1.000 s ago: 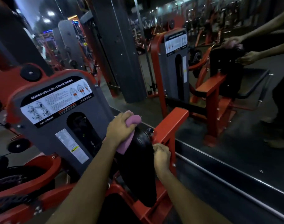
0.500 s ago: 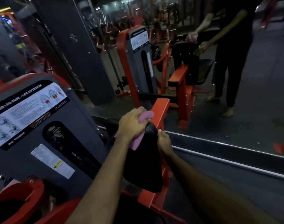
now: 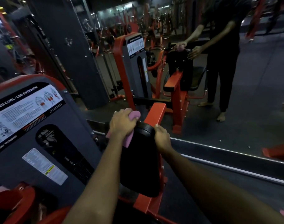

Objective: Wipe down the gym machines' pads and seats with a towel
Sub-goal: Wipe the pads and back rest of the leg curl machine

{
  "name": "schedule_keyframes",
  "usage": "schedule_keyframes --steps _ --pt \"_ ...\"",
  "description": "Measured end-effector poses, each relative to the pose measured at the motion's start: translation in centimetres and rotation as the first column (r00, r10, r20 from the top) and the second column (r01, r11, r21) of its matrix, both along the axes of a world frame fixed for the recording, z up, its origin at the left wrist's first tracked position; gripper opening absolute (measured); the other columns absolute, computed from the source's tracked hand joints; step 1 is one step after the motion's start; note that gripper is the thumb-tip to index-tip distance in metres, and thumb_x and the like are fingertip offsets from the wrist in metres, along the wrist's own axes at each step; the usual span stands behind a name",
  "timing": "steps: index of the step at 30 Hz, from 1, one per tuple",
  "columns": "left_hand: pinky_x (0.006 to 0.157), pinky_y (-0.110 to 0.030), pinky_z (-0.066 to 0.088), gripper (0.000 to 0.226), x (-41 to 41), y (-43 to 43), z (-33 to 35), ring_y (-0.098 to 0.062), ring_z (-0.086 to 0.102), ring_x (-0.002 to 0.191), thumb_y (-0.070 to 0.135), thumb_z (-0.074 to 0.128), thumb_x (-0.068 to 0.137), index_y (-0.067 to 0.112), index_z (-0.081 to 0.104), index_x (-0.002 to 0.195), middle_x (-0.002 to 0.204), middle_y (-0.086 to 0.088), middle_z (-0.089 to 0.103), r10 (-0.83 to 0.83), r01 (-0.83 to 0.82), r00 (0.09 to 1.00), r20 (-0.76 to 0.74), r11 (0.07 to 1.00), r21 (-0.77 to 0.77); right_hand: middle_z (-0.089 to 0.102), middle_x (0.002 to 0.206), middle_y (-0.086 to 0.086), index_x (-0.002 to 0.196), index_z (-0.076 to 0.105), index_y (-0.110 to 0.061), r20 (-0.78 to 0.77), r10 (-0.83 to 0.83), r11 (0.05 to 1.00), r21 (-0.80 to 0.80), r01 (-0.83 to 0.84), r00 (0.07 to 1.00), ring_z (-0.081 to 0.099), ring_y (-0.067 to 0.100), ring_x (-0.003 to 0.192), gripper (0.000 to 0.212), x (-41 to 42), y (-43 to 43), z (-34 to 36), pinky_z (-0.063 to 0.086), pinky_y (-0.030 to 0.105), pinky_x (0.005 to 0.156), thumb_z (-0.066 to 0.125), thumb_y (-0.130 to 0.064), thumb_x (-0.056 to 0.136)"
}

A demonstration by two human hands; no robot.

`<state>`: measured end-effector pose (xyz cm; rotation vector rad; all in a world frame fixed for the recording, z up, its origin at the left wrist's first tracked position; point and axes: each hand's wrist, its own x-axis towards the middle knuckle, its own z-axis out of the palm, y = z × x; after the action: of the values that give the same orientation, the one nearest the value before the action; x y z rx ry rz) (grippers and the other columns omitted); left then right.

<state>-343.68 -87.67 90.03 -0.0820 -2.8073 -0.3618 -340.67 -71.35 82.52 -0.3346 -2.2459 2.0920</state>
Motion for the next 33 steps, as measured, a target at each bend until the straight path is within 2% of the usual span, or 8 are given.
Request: schedule_keyframes --steps 2,5,11,15,17,23,29,33 --pt "0.084 -0.040 0.045 0.033 1.2 0.8 -0.8 -0.031 0.057 0.099 0.052 0.061 0.090 0.026 0.062 0.110 0.105 -0.005 0.061 -0.061 0.062 0.996 -0.057 0.998 0.008 0.067 0.127 0.020 0.121 0.070 -0.006 -0.006 -0.049 0.998 0.027 0.050 0.999 0.059 0.036 0.120 0.040 -0.4 -1.5 0.7 0.041 0.036 0.099 0.040 -0.029 0.109" --pt "0.080 -0.040 0.048 0.038 1.0 -1.5 -1.2 -0.026 0.052 0.101 0.059 0.057 0.092 0.031 0.057 0.118 0.105 -0.002 0.055 -0.147 0.148 0.988 -0.042 0.989 0.013 0.069 0.115 0.023 0.110 0.069 -0.006 -0.062 -0.191 0.977 0.087 0.196 0.980 0.061 0.041 0.106 0.040 -0.2 -3.5 0.4 0.039 0.040 0.083 0.037 -0.030 0.110" --pt "0.097 -0.047 0.047 0.053 -2.5 -3.4 3.4 -0.034 0.051 0.118 0.060 0.053 0.094 0.032 0.046 0.138 0.130 -0.012 0.047 -0.086 0.116 0.984 -0.155 0.973 0.198 0.070 0.097 0.020 0.091 0.064 -0.010 -0.214 -0.298 0.906 0.242 0.346 0.930 0.061 0.042 0.089 0.044 -0.7 -4.4 -1.2 0.029 0.038 0.070 0.032 -0.036 0.107" --pt "0.111 -0.062 0.028 0.074 -3.9 0.9 4.3 -0.043 0.031 0.142 0.075 0.052 0.086 0.052 0.024 0.151 0.161 -0.013 0.019 -0.133 0.178 0.943 0.307 0.976 -0.125 0.068 0.084 0.023 0.080 0.059 -0.009 -0.305 -0.318 0.896 0.215 0.390 0.898 0.059 0.045 0.079 0.046 -0.6 -4.4 -1.6 0.023 0.037 0.065 0.029 -0.039 0.097" --pt "0.109 -0.055 0.033 0.062 -3.4 1.7 2.5 -0.041 0.040 0.136 0.078 0.042 0.088 0.056 0.035 0.146 0.156 -0.011 0.035 -0.086 0.208 0.899 0.429 0.946 -0.248 0.067 0.083 0.023 0.079 0.058 -0.010 -0.314 -0.312 0.901 0.202 0.384 0.897 0.059 0.044 0.077 0.044 -0.7 -4.3 -1.7 0.021 0.036 0.064 0.030 -0.037 0.097" --pt "0.091 -0.045 0.044 0.040 -2.3 -1.0 -0.1 -0.032 0.054 0.110 0.059 0.039 0.097 0.047 0.060 0.129 0.119 -0.005 0.057 -0.084 0.097 0.994 0.071 0.976 -0.193 0.067 0.080 0.021 0.074 0.049 -0.021 -0.304 -0.305 0.903 0.209 0.376 0.902 0.059 0.040 0.074 0.035 -0.7 -4.3 -1.5 0.025 0.036 0.063 0.029 -0.039 0.096" --pt "0.093 -0.047 0.045 0.039 -3.7 -4.4 0.5 -0.037 0.054 0.110 0.050 0.044 0.095 0.042 0.063 0.128 0.124 -0.010 0.056 0.212 -0.206 0.972 0.102 0.976 -0.068 0.065 0.077 0.020 0.072 0.049 -0.017 -0.290 -0.302 0.898 0.235 0.373 0.908 0.058 0.041 0.074 0.038 -0.5 -4.4 -1.1 0.035 0.042 0.063 0.029 -0.040 0.094" --pt "0.092 -0.046 0.038 0.042 -1.3 0.5 -0.1 -0.036 0.051 0.109 0.051 0.044 0.092 0.038 0.064 0.126 0.124 -0.010 0.055 0.172 -0.170 0.985 -0.002 0.972 -0.160 0.066 0.081 0.023 0.075 0.051 -0.017 -0.295 -0.317 0.880 0.264 0.396 0.901 0.059 0.042 0.076 0.039 -0.3 -4.5 -0.9 0.032 0.040 0.064 0.027 -0.040 0.095"
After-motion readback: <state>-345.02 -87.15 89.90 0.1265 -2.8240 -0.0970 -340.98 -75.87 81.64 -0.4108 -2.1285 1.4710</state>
